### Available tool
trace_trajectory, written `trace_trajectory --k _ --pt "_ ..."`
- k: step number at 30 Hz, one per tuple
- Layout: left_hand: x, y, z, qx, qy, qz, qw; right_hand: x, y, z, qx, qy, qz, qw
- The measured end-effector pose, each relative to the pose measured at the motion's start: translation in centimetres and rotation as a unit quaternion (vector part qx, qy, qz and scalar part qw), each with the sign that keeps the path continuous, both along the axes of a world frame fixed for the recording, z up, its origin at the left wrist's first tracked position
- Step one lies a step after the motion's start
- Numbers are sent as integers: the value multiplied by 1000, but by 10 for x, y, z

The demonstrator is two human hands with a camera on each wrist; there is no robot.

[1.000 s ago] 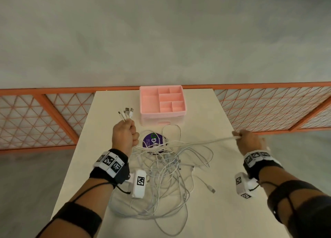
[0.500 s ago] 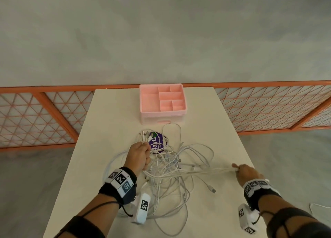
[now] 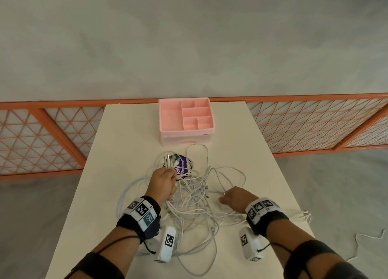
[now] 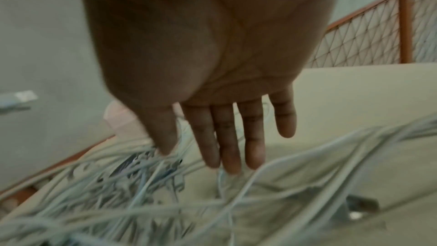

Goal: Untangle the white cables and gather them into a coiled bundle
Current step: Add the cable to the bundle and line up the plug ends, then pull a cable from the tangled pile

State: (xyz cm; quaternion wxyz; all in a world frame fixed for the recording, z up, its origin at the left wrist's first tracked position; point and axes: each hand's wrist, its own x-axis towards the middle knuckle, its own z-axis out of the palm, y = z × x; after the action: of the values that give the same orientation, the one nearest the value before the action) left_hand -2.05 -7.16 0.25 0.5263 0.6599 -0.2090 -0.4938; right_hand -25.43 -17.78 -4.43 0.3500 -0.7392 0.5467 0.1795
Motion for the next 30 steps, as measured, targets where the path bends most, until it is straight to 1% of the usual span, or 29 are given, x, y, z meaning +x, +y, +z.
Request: trace_trajectory --k 2,4,9,13,16,18,21,23,25,28,30 --pt "-1 3 1 2 -4 -2 1000 10 4 -9 -48 19 -12 999" --pt "-3 5 3 2 -2 -2 1000 15 8 -18 -73 44 -24 996" --pt "-2 7 8 -12 8 -1 1000 15 19 -35 -85 77 -42 993" --pt "-2 5 11 -24 13 6 1000 12 20 -33 -78 53 -57 994" --pt "-2 1 14 -30 20 10 999 14 16 -21 -54 -14 -63 996" --pt "-2 -2 16 -32 24 17 999 19 10 -7 -17 -69 -56 996" --pt "-2 -6 17 -33 31 27 999 30 0 27 53 -165 -43 984" --pt "-4 -9 18 -32 37 33 998 40 -6 51 45 -231 -25 972" --pt "-5 -12 20 -32 42 38 998 54 -8 72 9 -303 -34 952" --pt "-5 -14 23 -31 50 45 997 76 -5 94 -11 -431 -120 894" --pt "-4 -16 26 -34 51 44 997 89 -1 107 -25 -486 -150 860"
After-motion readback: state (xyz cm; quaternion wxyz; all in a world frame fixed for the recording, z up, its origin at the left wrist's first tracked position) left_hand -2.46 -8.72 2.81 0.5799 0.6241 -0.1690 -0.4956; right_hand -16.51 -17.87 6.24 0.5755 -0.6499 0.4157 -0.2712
